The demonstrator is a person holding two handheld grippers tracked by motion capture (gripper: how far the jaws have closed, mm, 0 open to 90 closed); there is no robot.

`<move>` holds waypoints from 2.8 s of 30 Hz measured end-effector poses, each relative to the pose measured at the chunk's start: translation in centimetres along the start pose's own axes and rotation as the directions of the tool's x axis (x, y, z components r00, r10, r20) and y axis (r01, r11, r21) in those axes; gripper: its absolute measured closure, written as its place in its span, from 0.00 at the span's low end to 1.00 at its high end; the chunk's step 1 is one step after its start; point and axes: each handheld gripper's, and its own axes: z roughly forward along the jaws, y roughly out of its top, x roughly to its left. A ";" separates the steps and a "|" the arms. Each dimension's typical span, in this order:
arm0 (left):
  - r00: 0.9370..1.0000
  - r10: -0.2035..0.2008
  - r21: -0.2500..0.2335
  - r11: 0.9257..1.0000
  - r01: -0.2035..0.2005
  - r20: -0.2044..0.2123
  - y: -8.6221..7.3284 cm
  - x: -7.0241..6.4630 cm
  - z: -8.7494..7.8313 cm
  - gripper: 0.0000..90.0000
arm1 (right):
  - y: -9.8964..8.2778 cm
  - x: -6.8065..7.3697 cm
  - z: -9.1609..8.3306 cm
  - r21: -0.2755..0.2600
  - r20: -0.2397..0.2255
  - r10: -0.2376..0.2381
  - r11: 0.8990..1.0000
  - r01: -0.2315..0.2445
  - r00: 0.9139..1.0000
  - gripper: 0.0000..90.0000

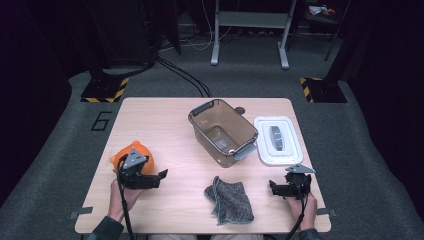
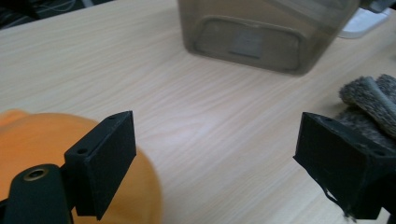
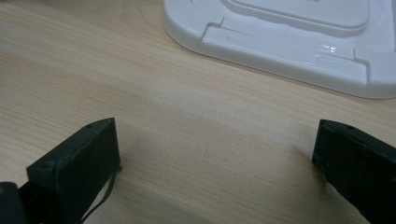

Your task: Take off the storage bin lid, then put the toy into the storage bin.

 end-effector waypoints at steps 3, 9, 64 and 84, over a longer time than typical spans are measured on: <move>1.000 -0.022 -0.006 1.000 0.022 -0.022 0.0 1.2 -0.7 0.13 | 0.0 0.0 0.0 0.001 -0.001 0.000 1.000 0.000 1.000 0.00; 0.997 -0.032 -0.015 0.999 0.031 -0.069 0.2 3.4 -1.7 0.13 | 0.0 0.0 0.0 0.001 -0.001 -0.001 1.000 0.001 1.000 0.00; 0.990 0.023 0.197 0.980 0.005 -0.137 -2.6 6.9 1.4 0.58 | 0.0 0.0 0.0 0.008 -0.004 -0.001 1.000 0.001 1.000 0.00; 0.989 -0.014 0.130 0.991 0.033 -0.147 -2.2 7.1 0.0 0.75 | 0.0 0.0 0.0 0.008 -0.004 -0.001 1.000 0.001 1.000 0.00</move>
